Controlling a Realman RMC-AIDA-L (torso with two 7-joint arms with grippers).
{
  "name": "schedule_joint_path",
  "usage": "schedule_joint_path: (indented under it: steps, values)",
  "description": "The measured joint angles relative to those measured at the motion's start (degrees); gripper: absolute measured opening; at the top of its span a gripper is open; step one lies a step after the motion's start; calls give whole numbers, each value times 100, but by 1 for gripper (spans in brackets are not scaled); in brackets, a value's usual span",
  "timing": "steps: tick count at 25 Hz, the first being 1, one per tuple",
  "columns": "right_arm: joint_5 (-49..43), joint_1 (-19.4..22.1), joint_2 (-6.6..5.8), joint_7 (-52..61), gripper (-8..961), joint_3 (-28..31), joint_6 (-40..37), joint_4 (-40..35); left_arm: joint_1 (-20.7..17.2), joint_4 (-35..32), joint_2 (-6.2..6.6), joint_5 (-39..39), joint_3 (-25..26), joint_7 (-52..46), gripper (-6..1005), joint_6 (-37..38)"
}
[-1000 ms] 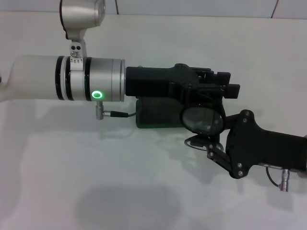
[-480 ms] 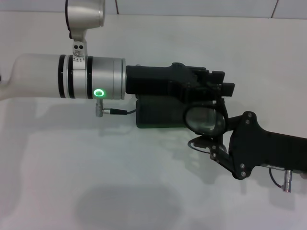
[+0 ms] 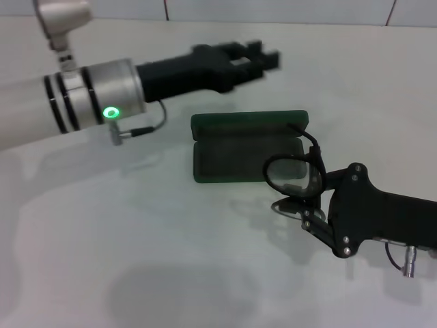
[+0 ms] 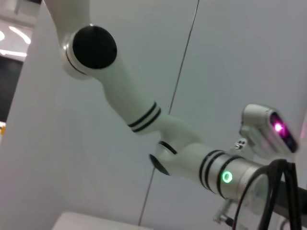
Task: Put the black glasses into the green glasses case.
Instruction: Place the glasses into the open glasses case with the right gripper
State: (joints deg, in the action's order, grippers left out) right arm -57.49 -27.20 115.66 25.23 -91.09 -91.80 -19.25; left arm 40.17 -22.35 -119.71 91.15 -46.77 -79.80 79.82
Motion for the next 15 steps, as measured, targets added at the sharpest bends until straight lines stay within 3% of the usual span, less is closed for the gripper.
schedule_joint_path:
  steps: [9, 15]
  values:
    - [-11, 196, -13, -49, 118, -24, 1046, -702, -819, 26, -8, -1441, 89, 1432, 511, -762]
    - [-322, 198, -18, 157, 118, -38, 1709, -1241, -1138, 30, 3, -2084, 93, 1556, 511, -1188]
